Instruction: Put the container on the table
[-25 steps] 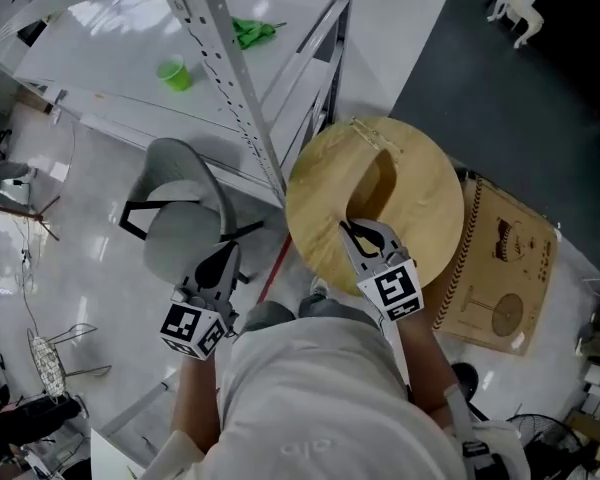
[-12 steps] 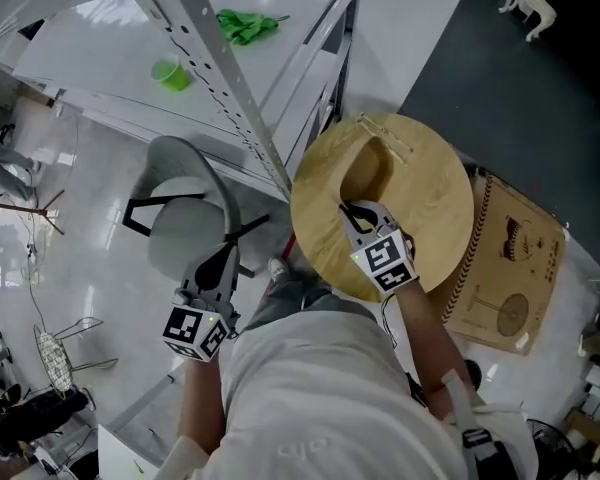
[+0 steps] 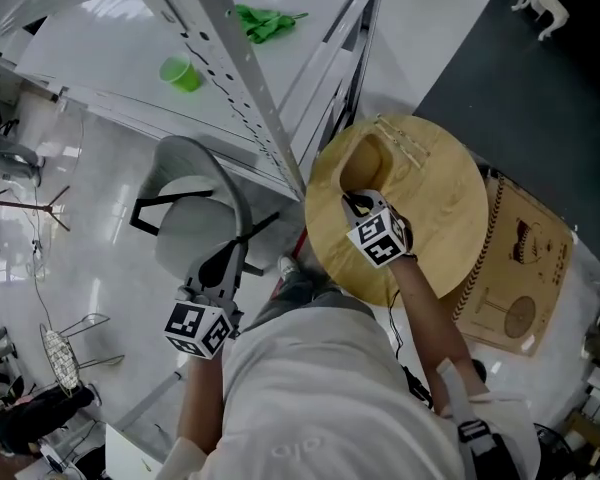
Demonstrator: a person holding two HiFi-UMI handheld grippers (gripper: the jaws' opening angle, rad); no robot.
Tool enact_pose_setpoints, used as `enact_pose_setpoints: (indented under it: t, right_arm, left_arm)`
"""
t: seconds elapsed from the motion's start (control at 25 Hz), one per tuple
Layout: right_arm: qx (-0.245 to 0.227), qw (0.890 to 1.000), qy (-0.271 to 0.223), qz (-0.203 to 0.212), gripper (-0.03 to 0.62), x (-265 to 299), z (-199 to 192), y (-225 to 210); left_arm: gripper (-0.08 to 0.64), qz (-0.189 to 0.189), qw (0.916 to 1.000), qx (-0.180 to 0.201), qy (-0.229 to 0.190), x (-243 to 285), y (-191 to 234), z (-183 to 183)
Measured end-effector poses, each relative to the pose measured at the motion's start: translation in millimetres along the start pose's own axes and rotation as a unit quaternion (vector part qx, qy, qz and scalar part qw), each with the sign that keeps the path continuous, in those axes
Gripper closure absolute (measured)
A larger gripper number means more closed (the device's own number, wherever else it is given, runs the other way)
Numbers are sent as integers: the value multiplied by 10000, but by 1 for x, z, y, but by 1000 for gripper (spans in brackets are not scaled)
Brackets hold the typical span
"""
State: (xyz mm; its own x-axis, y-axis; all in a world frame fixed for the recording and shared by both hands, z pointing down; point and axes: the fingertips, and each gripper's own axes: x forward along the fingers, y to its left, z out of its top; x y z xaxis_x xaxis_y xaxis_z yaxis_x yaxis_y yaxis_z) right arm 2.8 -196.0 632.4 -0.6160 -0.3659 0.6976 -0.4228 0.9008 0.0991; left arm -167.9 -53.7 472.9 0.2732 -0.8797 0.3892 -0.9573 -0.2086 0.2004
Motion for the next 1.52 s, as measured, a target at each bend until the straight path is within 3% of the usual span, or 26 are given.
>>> enact_pose_setpoints:
  t: [0.4,0.88,1.4,1.52]
  right_arm:
    - [-85,9975,696,97,555,75,-30,-10]
    - [-155,9915,1270,229,555,122,-53,-14]
    - [-79,9912,1281,318,552,137,-48,-14]
    - [-44,9921,1225,278,519,135,-44,-16]
  left_arm:
    - [545,109,9998,-70,176,1,26,-5]
    - [545,255,9991,-164,287,1,44,-12]
    - [545,285,9989,-209,312,0,44,-16]
    - [545,244,9990,-201,314,1,41,-16]
